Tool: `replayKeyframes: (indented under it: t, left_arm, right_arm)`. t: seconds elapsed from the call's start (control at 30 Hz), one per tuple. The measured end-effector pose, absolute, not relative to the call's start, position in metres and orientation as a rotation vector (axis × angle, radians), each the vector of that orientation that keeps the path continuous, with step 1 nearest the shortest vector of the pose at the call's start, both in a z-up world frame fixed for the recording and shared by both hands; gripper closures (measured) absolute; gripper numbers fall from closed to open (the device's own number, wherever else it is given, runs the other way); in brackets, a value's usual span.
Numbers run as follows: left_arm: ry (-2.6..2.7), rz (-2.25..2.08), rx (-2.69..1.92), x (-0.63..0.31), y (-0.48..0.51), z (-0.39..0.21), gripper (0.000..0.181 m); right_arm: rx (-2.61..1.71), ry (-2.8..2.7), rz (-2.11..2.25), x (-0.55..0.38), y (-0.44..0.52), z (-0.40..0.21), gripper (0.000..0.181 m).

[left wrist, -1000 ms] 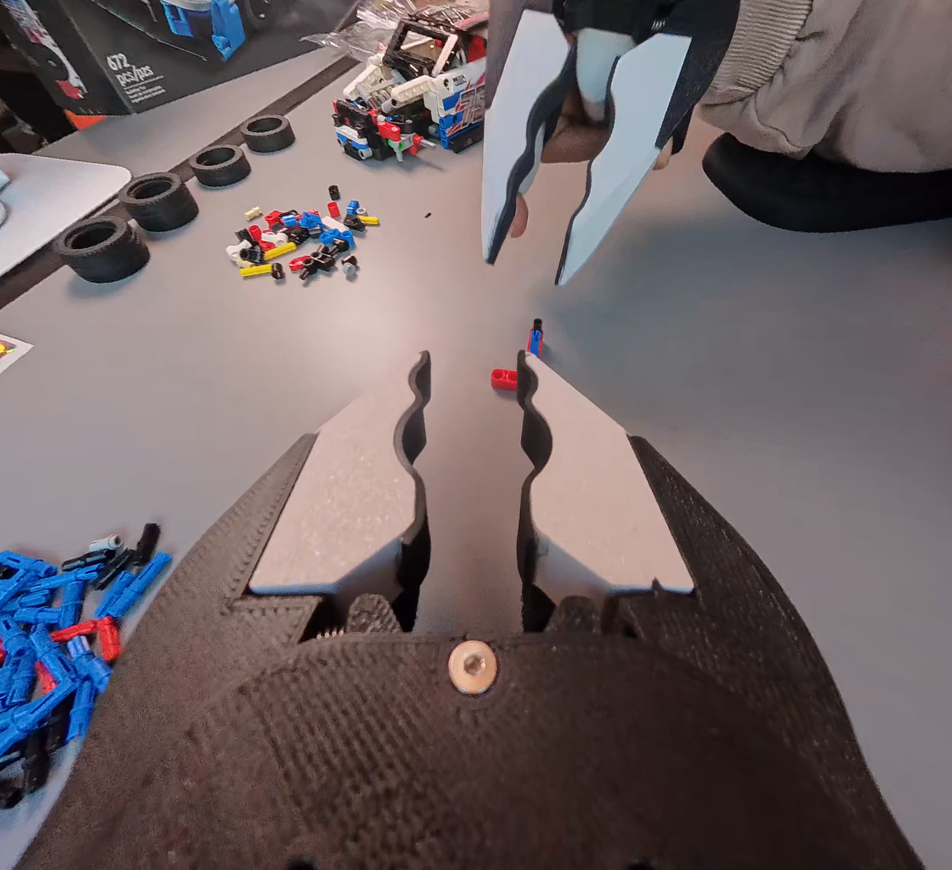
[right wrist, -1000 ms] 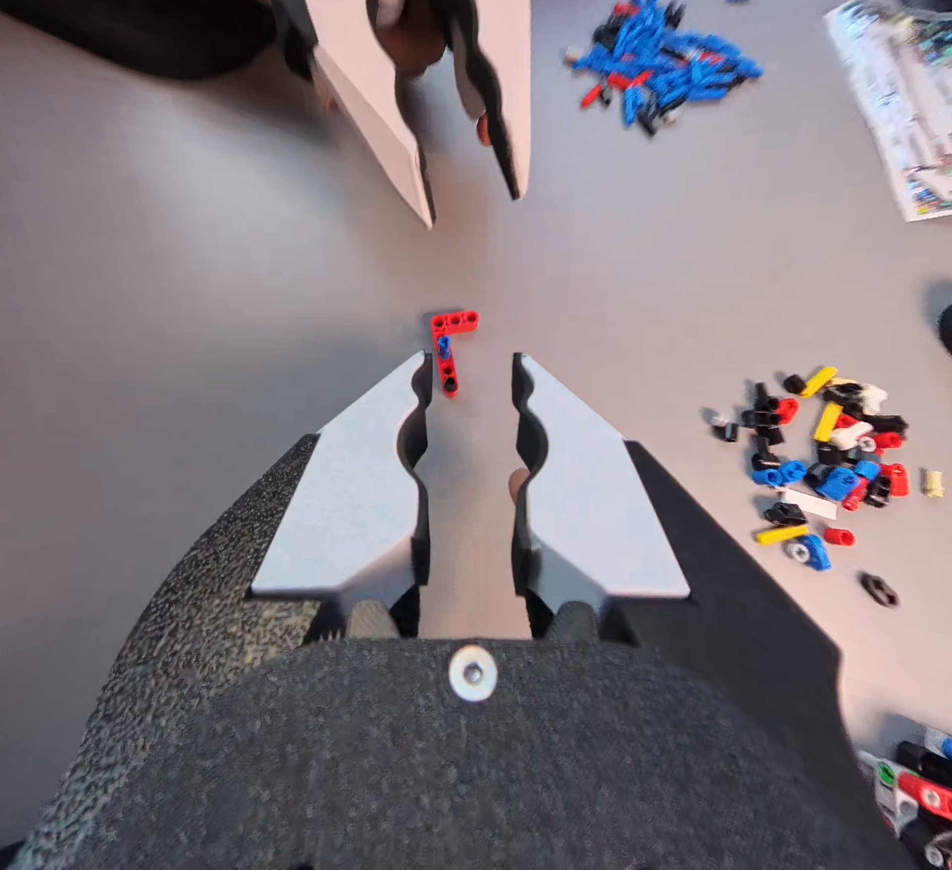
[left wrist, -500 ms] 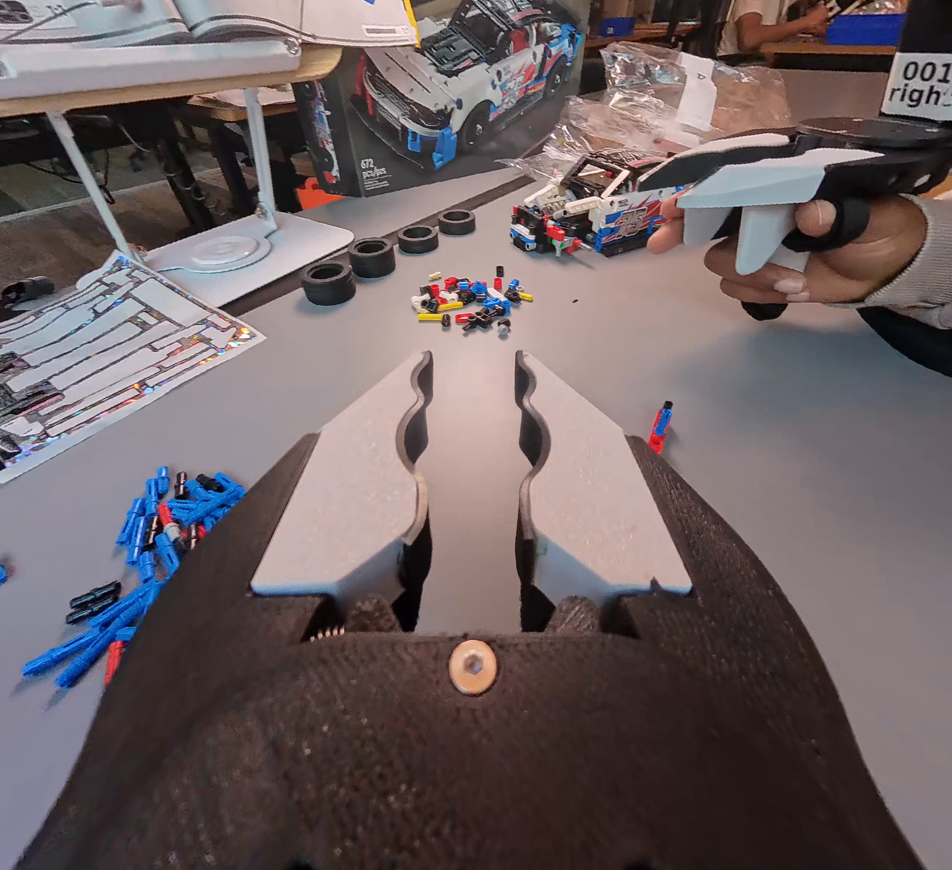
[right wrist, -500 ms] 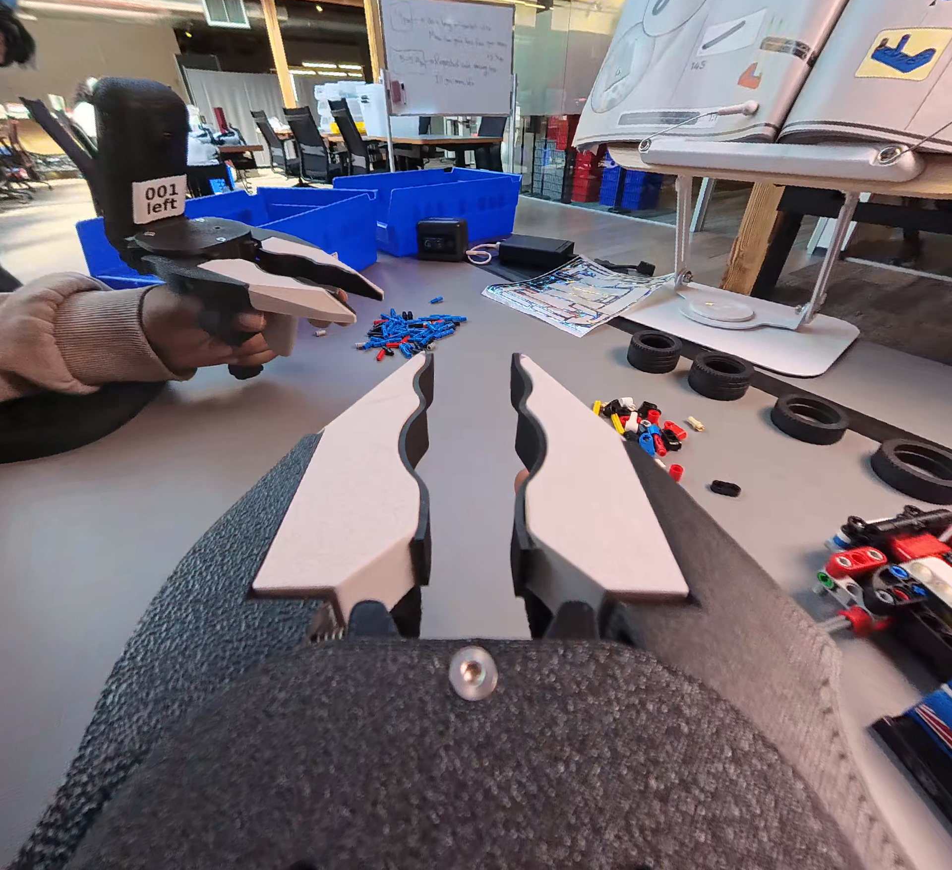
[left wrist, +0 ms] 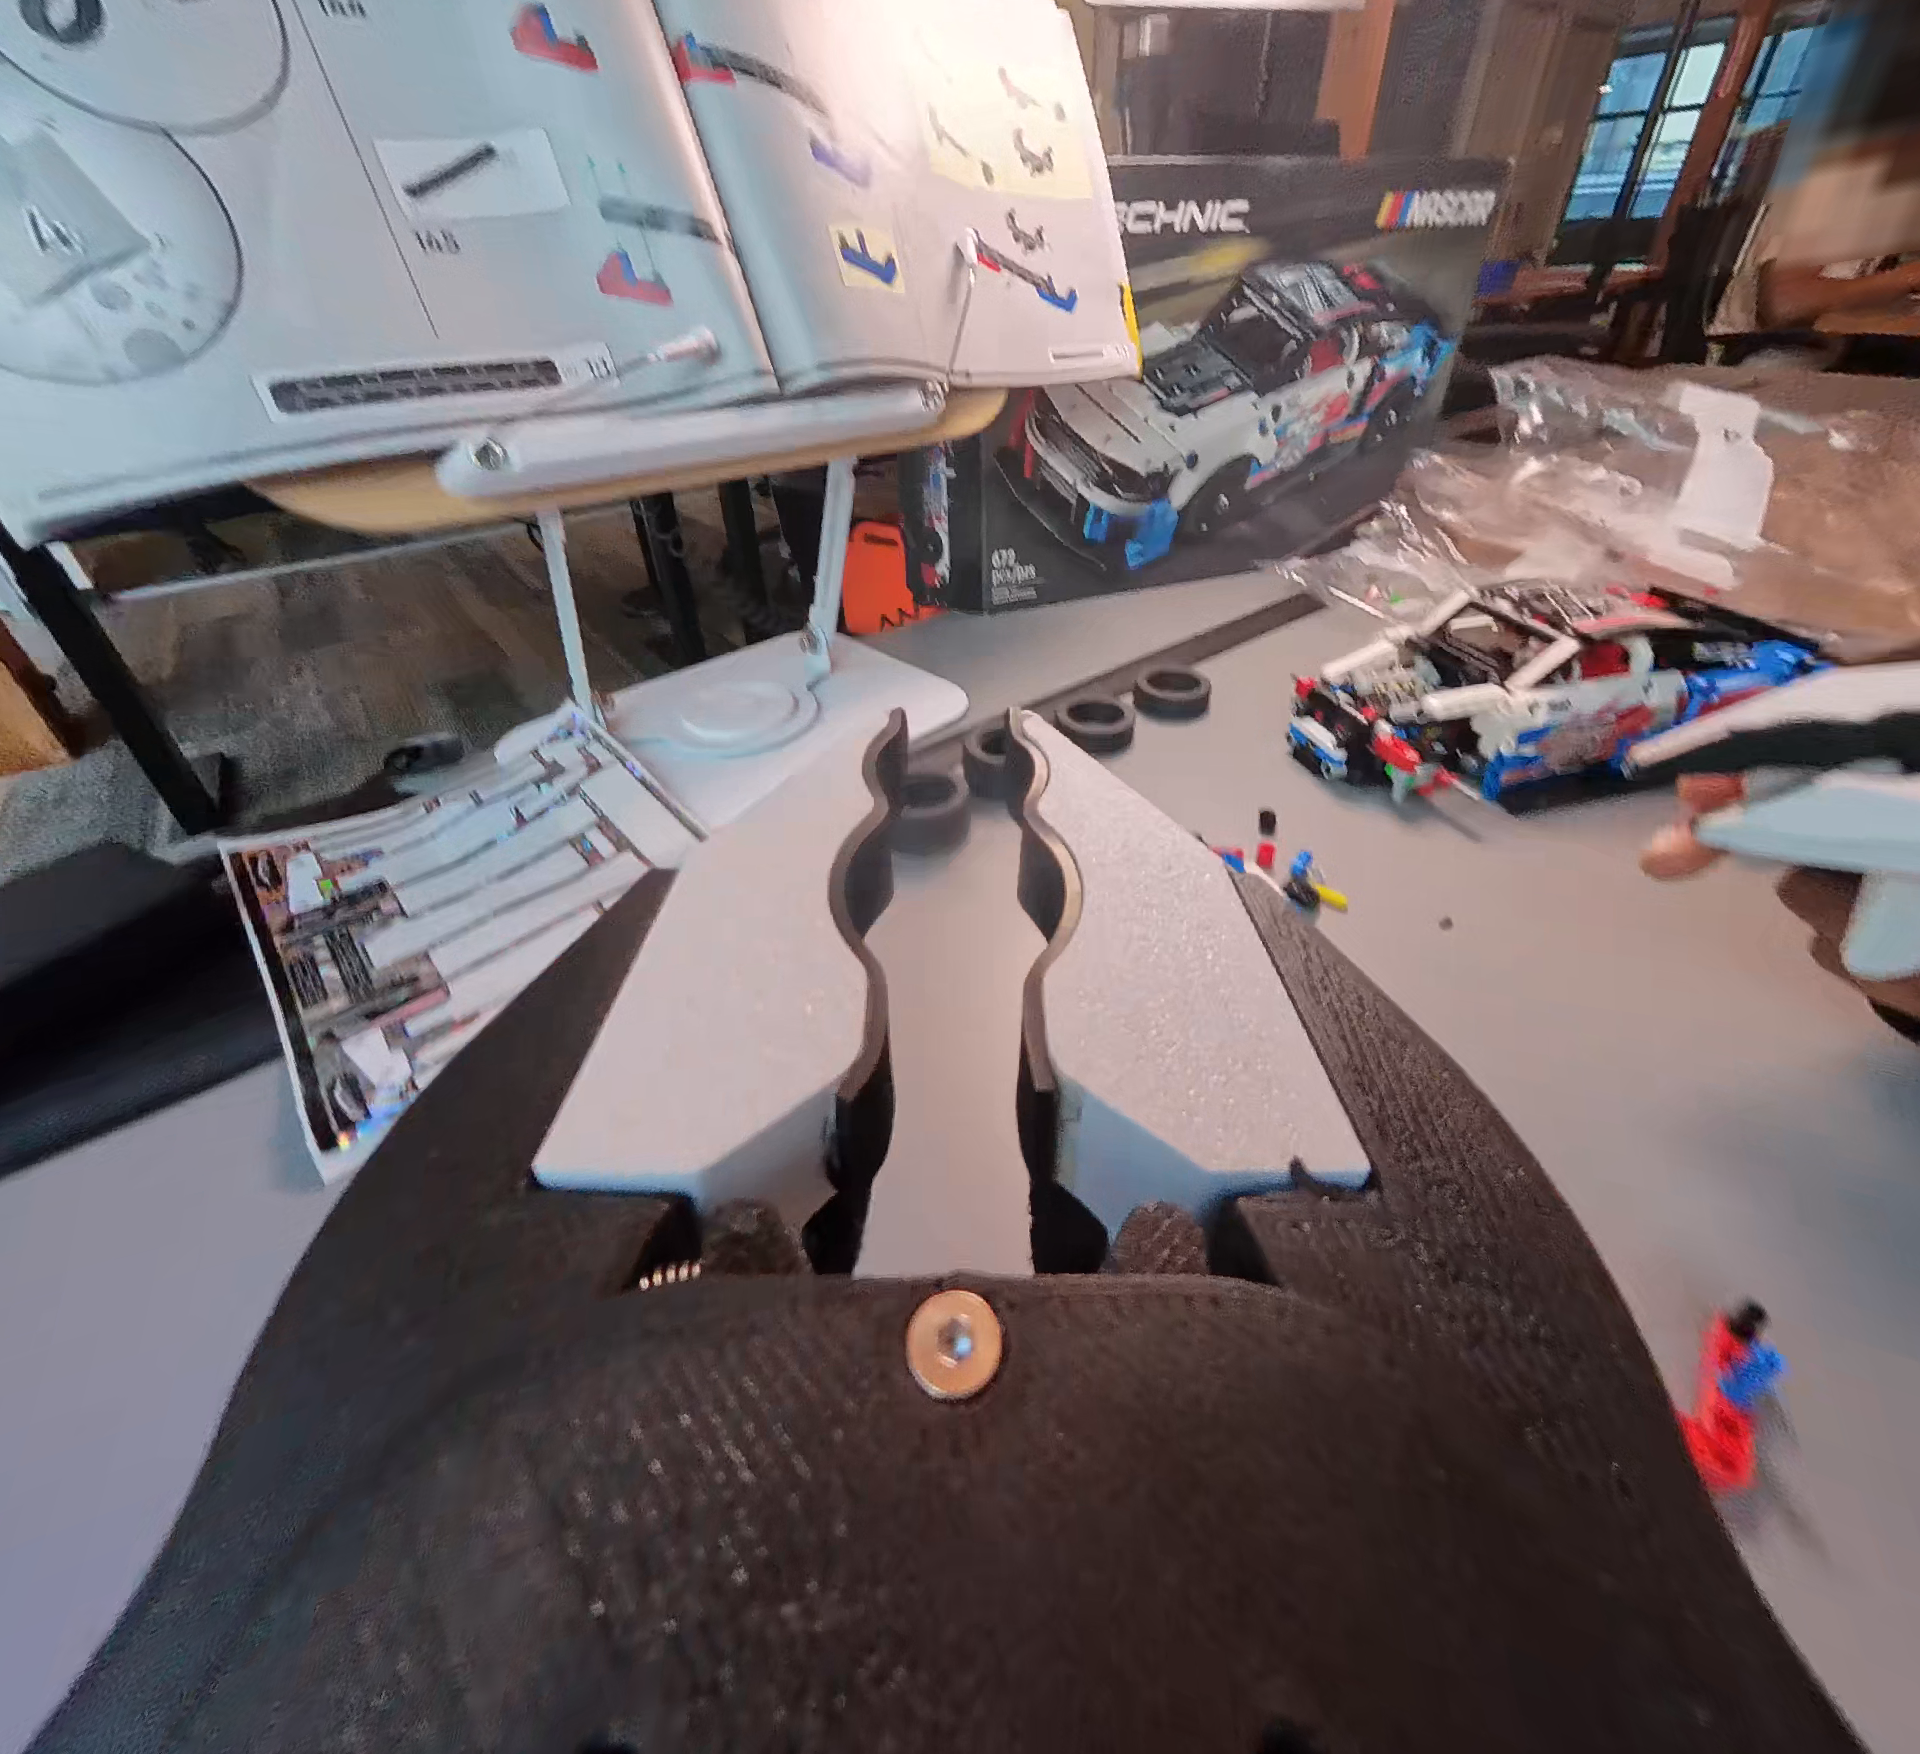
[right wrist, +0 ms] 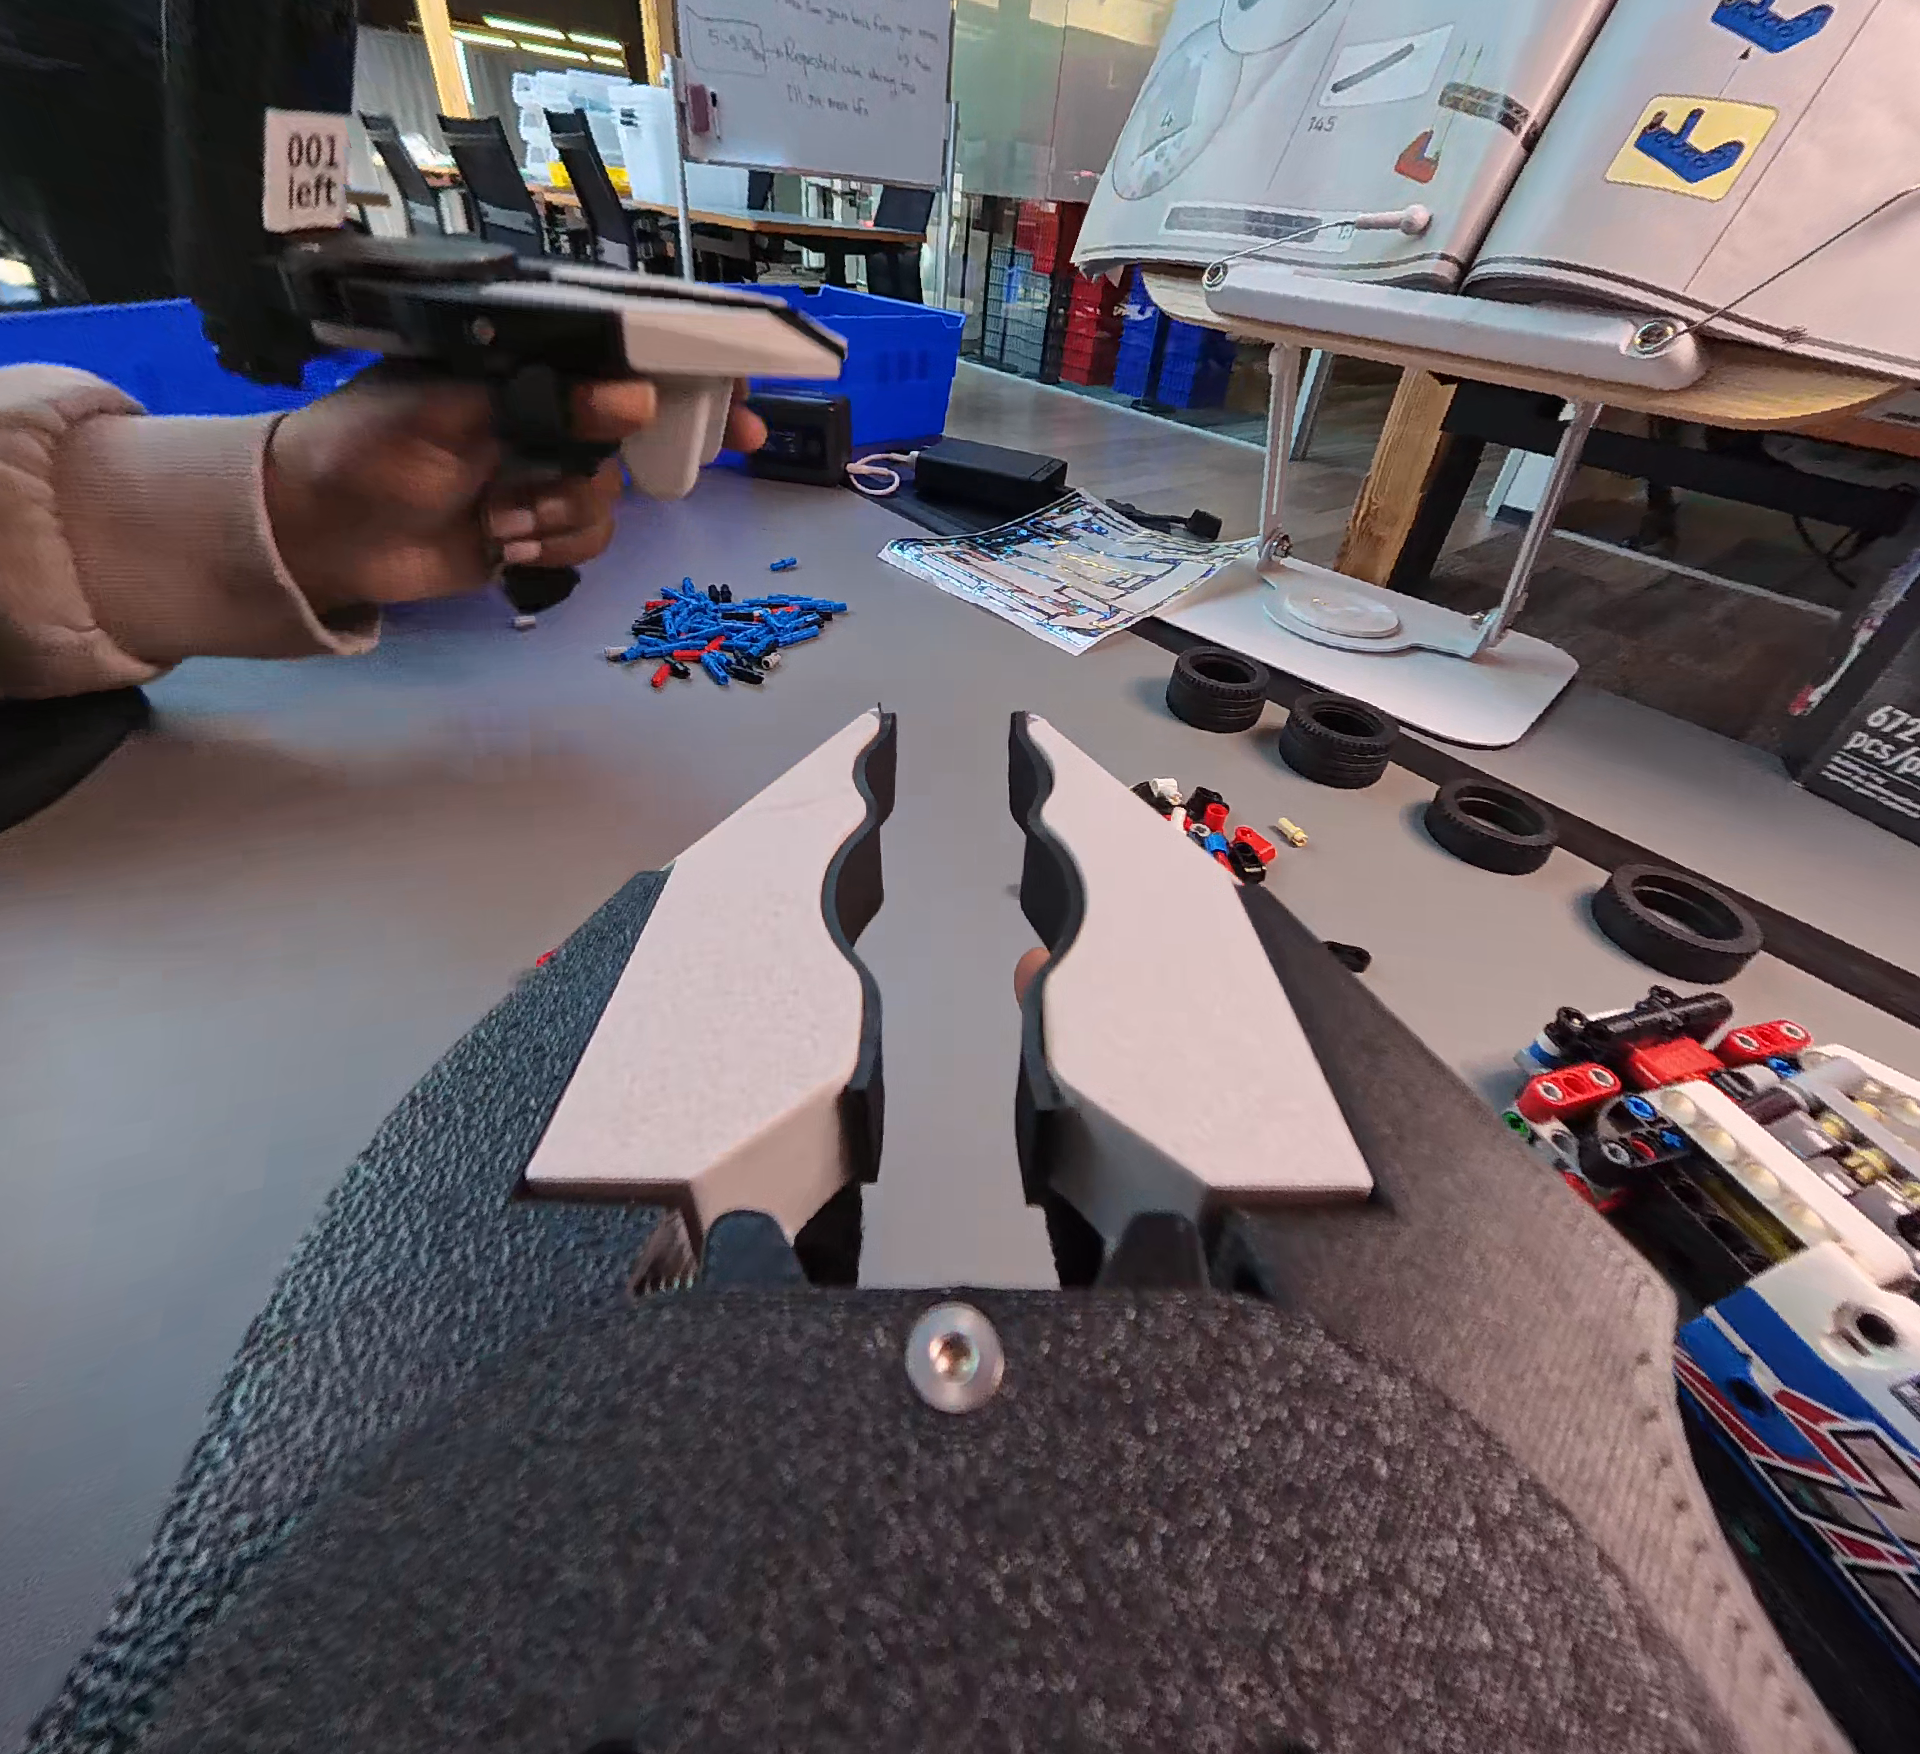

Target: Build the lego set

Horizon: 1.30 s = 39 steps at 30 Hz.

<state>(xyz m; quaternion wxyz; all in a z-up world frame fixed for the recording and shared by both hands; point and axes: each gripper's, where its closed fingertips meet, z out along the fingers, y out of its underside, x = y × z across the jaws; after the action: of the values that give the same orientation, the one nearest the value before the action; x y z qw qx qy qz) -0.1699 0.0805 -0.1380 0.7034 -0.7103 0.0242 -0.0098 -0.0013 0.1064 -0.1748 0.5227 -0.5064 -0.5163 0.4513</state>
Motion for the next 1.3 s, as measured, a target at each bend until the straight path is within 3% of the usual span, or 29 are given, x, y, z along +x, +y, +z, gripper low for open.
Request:
replayKeyframes:
  t: [0.3, 0.5, 0.73, 0.97, 1.3]
  left_arm:
    - [-0.111, 0.141, -1.425, -0.251, 0.201, -0.035, 0.181]
    - [-0.219, 0.276, -1.515, -0.319, 0.261, -0.036, 0.181]
    - [-0.197, 0.323, -1.538, -0.334, 0.287, -0.042, 0.181]
    - [-0.088, 0.382, -1.532, -0.324, 0.285, -0.031, 0.181]
    - [0.142, 0.297, -1.396, -0.263, 0.153, 0.074, 0.181]
  right_arm:
    - [-1.213, -1.194, 0.988, 0.002, 0.121, -0.175, 0.167]
    - [-1.201, -1.204, 0.989, 0.003, 0.12, -0.175, 0.168]
    - [-1.189, -1.238, 0.987, 0.0, 0.117, -0.178, 0.168]
    - [-1.191, -1.238, 0.988, 0.0, 0.118, -0.179, 0.168]
    - [-1.177, -1.229, 0.974, 0.002, 0.116, -0.175, 0.168]
